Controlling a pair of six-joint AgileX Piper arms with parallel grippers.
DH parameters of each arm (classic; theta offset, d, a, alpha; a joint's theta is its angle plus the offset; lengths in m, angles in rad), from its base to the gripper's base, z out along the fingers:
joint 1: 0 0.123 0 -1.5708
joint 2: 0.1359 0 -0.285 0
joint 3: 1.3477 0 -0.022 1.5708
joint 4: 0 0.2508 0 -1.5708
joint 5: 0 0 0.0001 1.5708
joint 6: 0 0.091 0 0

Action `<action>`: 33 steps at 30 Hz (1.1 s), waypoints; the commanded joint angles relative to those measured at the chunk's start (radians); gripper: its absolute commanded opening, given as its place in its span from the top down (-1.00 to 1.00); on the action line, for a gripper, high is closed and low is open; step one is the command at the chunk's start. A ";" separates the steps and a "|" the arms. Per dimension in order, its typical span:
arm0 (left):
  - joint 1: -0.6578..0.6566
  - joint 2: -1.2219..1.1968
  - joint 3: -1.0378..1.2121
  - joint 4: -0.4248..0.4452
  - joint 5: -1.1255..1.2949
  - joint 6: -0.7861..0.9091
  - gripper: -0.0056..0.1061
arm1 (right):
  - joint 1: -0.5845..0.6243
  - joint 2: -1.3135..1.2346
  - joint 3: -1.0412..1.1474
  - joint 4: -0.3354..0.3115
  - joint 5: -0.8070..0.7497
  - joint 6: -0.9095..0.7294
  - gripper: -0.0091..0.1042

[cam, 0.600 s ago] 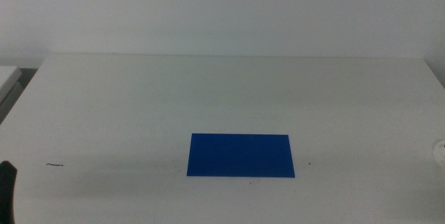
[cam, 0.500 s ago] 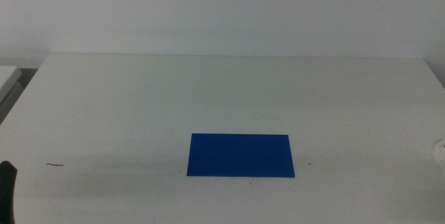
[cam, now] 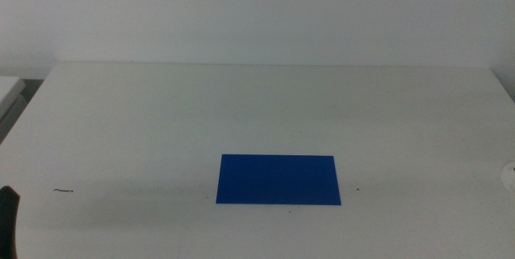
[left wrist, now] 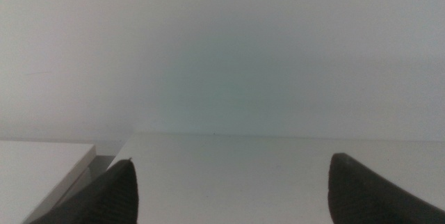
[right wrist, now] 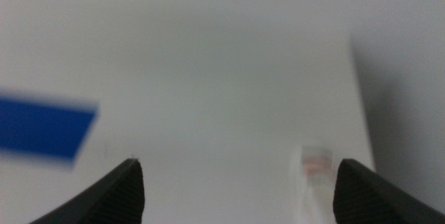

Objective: Use one arm to grab the shoe from the table and place it on the mat.

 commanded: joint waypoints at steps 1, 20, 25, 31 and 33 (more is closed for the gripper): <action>0.000 -0.004 0.000 0.000 -0.012 -0.001 -0.78 | -0.009 0.122 -0.079 -0.003 0.182 -0.008 -0.80; 0.000 -0.004 0.000 0.000 -0.012 -0.001 -0.78 | -0.312 0.792 -0.228 0.068 0.245 -0.241 -0.80; 0.000 -0.004 0.000 0.000 -0.012 -0.001 -0.78 | -0.340 0.932 -0.228 0.026 0.071 -0.253 -0.80; 0.000 -0.004 0.000 0.000 -0.012 -0.001 -0.78 | -0.340 1.083 -0.228 -0.011 -0.069 -0.257 -0.80; 0.000 -0.004 0.000 0.000 -0.012 -0.001 -0.78 | -0.340 1.121 -0.228 -0.013 -0.095 -0.257 -0.80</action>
